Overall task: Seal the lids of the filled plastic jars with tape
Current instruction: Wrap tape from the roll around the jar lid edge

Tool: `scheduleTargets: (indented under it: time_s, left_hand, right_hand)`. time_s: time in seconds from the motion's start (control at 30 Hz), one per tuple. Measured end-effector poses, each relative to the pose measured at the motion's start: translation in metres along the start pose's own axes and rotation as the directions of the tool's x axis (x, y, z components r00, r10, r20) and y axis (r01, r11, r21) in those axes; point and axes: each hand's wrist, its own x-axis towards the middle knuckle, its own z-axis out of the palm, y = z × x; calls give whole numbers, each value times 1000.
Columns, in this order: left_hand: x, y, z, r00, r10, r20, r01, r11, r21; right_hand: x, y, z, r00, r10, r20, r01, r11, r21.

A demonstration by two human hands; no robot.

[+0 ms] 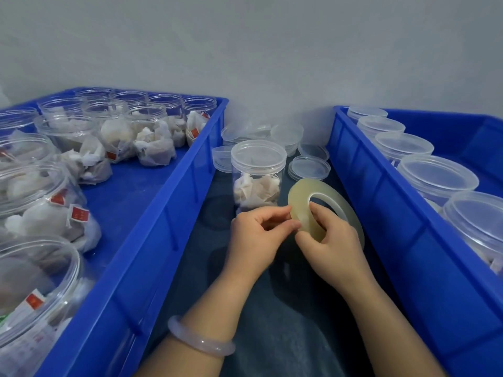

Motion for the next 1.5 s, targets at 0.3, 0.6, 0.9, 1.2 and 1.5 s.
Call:
scheduleTargets:
  time_s: [0.3, 0.6, 0.9, 1.2, 1.5]
  left_hand:
    - [3, -2, -3, 999, 24, -39, -24, 1000, 5]
    - [-1, 2, -4, 991, -1, 131, -11, 996, 92]
    - [3, 4, -3, 999, -11, 46, 18, 990, -138]
    - [1, 0, -5, 995, 96, 20, -97, 995, 23]
    - [-5, 7, 1, 950, 306, -64, -299, 948, 106]
  right_hand:
    - [-1, 0, 4, 997, -77, -8, 77, 997, 6]
    - [0, -1, 7, 1000, -18, -11, 18, 1000, 15]
    - [0, 2, 4, 1000, -14, -14, 15, 998, 63]
    - [2, 3, 3, 999, -48, 10, 47, 998, 51]
    - [5, -5, -4, 962, -256, -93, 264, 961, 84]
